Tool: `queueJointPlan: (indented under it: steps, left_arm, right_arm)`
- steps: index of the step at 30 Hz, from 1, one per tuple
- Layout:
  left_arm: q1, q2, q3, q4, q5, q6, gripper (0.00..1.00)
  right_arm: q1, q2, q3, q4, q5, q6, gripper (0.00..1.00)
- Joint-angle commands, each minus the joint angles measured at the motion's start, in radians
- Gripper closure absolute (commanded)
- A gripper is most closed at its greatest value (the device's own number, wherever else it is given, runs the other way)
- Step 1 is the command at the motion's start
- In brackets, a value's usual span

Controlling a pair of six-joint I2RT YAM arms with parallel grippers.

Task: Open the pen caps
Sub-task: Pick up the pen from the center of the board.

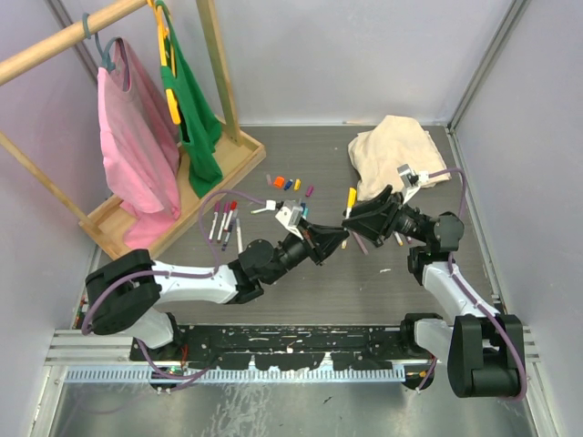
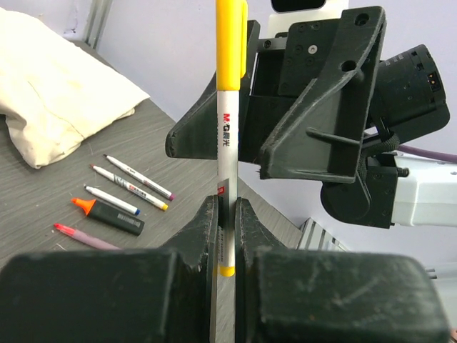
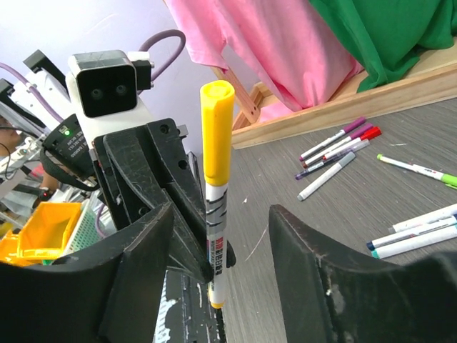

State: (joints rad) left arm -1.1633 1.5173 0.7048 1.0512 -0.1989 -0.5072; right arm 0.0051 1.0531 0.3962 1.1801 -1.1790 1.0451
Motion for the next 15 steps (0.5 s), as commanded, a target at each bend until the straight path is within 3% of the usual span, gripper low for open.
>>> queueJointPlan:
  steps: [1, 10, 14, 15]
  left_arm:
    - [-0.013, 0.000, 0.042, 0.089, -0.034, 0.013, 1.00]
    - [-0.015, 0.012, 0.048, 0.090, -0.053, 0.006, 1.00]
    - [-0.015, 0.014, 0.046, 0.082, -0.053, -0.001, 0.99]
    - [-0.016, 0.012, 0.045, 0.078, -0.050, -0.003, 0.94]
  right_arm:
    - [0.007, -0.029, 0.020, -0.011, 0.015, -0.035, 0.44]
    - [0.028, -0.036, 0.032, -0.058, -0.006, -0.092, 0.65]
    - [0.035, -0.035, 0.045, -0.092, -0.021, -0.126, 0.81]
    - [0.034, -0.037, 0.049, -0.105, -0.024, -0.137, 0.86]
